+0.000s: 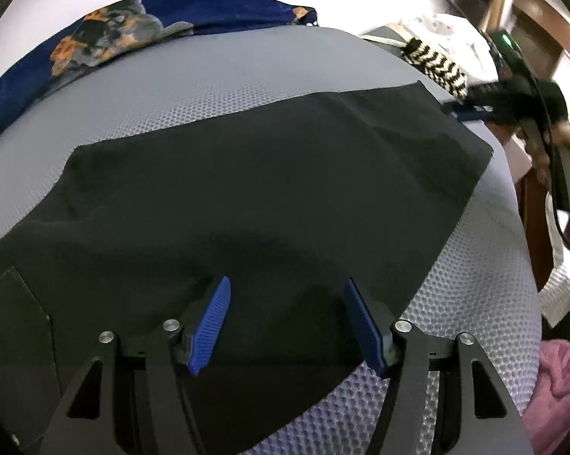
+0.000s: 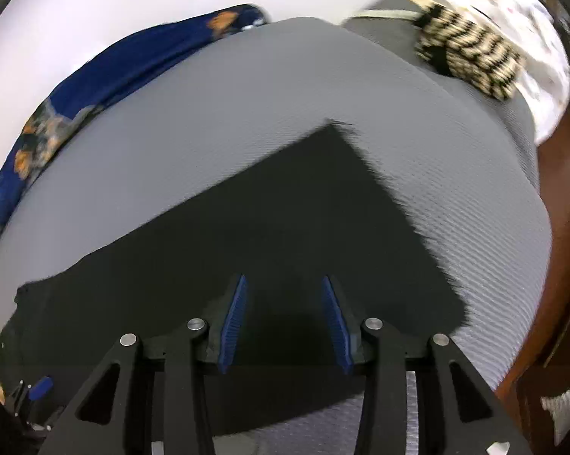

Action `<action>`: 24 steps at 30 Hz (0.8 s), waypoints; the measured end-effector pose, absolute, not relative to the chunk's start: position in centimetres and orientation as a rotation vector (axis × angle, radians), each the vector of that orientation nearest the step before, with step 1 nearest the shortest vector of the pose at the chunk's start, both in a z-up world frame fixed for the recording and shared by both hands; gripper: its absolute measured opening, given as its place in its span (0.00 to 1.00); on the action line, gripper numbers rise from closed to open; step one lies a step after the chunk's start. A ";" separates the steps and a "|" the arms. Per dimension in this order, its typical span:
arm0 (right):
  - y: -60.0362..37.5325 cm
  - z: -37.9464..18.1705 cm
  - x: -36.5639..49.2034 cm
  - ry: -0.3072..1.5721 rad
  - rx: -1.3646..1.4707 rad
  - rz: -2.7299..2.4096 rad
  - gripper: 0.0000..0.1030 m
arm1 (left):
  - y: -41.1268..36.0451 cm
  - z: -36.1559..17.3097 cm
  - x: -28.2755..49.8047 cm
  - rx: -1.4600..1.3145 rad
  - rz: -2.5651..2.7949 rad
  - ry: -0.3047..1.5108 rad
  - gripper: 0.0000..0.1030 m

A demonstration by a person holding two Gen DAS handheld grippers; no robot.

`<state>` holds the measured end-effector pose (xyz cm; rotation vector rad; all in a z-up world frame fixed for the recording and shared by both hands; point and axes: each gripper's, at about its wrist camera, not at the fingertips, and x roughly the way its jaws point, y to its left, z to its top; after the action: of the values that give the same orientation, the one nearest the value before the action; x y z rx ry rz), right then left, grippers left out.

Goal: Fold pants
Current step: 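Smooth the folded trousers with both open tools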

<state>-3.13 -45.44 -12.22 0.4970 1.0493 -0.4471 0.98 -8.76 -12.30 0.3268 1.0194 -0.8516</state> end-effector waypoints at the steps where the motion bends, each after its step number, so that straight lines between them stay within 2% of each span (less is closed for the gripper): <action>1: -44.6 -12.0 -2.4 1.054 0.475 -0.422 0.38 | -8.6 -12.1 1.1 0.318 -0.850 1.019 0.61; 9: -34.1 -9.5 6.2 1.063 0.329 0.044 0.39 | -2.5 -8.3 4.2 0.178 -0.631 0.853 0.61; 18: -17.2 -8.8 15.1 1.099 0.115 0.573 0.39 | 6.7 -8.2 7.7 0.087 -0.375 0.870 0.61; 24: -12.1 -10.1 17.7 1.185 0.027 0.692 0.39 | 10.7 -9.3 8.3 0.038 -0.293 0.913 0.61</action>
<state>17.73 -12.10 -10.14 0.0274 1.1846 0.6922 8.30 10.71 -9.32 0.0384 0.9128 -0.2926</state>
